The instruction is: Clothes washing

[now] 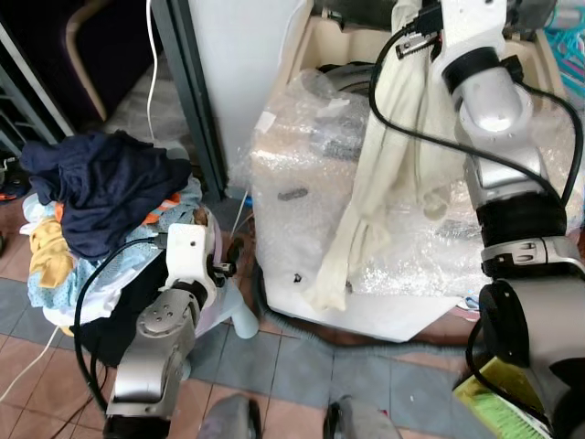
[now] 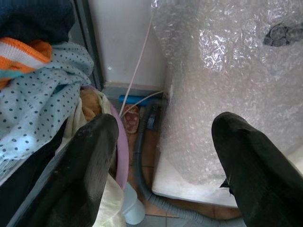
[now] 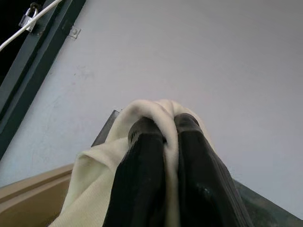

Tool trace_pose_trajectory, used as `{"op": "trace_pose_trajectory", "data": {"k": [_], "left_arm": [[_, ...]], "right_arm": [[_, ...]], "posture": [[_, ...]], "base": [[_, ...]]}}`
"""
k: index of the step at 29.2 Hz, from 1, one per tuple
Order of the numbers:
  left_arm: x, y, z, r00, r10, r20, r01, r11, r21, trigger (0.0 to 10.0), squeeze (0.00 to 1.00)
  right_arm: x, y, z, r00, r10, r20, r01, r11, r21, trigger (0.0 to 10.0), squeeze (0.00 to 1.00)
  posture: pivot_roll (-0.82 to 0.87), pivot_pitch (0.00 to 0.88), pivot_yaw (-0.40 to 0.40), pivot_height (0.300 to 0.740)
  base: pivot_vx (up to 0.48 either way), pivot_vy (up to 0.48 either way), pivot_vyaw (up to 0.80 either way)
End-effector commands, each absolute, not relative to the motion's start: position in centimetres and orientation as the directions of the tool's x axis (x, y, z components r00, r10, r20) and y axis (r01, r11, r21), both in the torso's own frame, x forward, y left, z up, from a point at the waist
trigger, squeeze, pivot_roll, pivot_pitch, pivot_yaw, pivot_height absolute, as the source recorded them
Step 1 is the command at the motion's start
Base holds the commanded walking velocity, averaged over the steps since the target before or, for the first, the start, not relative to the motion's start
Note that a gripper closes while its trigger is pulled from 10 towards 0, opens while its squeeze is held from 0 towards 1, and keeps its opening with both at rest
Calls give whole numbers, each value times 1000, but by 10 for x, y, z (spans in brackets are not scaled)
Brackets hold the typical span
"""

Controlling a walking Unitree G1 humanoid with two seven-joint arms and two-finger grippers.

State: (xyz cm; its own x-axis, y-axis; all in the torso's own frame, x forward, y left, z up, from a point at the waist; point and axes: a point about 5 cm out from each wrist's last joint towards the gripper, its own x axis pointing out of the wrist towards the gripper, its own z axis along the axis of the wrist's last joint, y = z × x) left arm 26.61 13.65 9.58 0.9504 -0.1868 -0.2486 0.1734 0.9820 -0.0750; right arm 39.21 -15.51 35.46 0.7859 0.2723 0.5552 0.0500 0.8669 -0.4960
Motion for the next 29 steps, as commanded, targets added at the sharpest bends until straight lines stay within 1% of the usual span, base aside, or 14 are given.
{"op": "trace_pose_trajectory", "data": {"k": [1, 4, 6, 8, 11, 14, 16, 17, 18, 19, 21, 23, 25, 29], "left_arm": [[267, 130, 95, 945, -201, -258, 188, 979, -77, 10000, 0], [268, 128, 95, 947, -195, -256, 180, 980, -80, 10000, 0], [267, 128, 95, 947, -190, -257, 175, 981, -79, 10000, 0], [267, 128, 94, 948, -182, -262, 167, 983, -80, 10000, 0], [266, 128, 94, 948, -179, -265, 163, 983, -80, 10000, 0], [266, 128, 94, 947, -178, -267, 163, 983, -79, 10000, 0], [265, 127, 93, 945, -181, -271, 165, 983, -78, 10000, 0], [265, 127, 93, 944, -183, -274, 168, 983, -77, 10000, 0], [265, 127, 93, 944, -183, -274, 168, 983, -77, 10000, 0], [264, 127, 92, 943, -184, -276, 170, 983, -76, 10000, 0], [263, 127, 92, 942, -188, -279, 174, 982, -74, 10000, 0], [262, 127, 92, 940, -190, -282, 177, 982, -72, 10000, 0], [262, 126, 91, 939, -192, -284, 179, 981, -70, 10000, 0], [259, 128, 89, 938, -188, -293, 176, 982, -67, 10000, 0]], "right_arm": [[391, -165, 368, 768, 251, 588, 102, 860, -500, 10000, 0], [387, -174, 408, 702, 192, 686, 248, 837, -488, 10000, 0], [389, -178, 412, 715, 175, 677, 263, 829, -493, 10000, 0], [399, -179, 394, 784, 172, 596, 220, 821, -526, 10000, 0], [417, -181, 337, 930, 160, 330, 63, 817, -574, 10000, 0], [420, -181, 321, 954, 160, 255, 19, 813, -582, 10000, 0], [422, -181, 269, 980, 199, 33, -143, 802, -579, 10000, 0], [420, -181, 250, 972, 229, -43, -213, 802, -558, 10000, 329], [420, -181, 250, 972, 229, -43, -213, 802, -558, 10000, 329], [418, -179, 236, 957, 273, -99, -282, 795, -536, 10000, 1000], [414, -177, 231, 933, 348, -91, -345, 792, -504, 10000, 1000], [411, -181, 252, 930, 361, 70, -285, 828, -484, 10000, 1000], [407, -183, 266, 909, 388, 153, -274, 833, -480, 10000, 1000], [390, -178, 291, 827, 498, 259, -346, 816, -463, 10000, 1000]], "posture": [[-29, 111, 19, 740], [-23, 106, 10, 740], [-21, 106, 7, 740], [-17, 106, 2, 740], [-15, 109, 0, 740], [-15, 110, 0, 740], [-18, 116, 2, 740], [-18, 118, 3, 740], [-18, 118, 3, 740], [-18, 118, 3, 740], [-22, 120, 4, 740], [-26, 126, 4, 740], [-24, 128, 2, 740], [-32, 132, 4, 740]], "base": [[296, 0, 0], [0, 0, 0], [0, 0, 0], [0, 0, 0], [0, 0, 0], [0, 0, 0], [0, 0, 0], [0, 0, 0], [0, 0, 0], [0, 0, 0], [0, 0, 0], [0, 0, 0], [0, 0, 0], [0, 0, 0]]}}
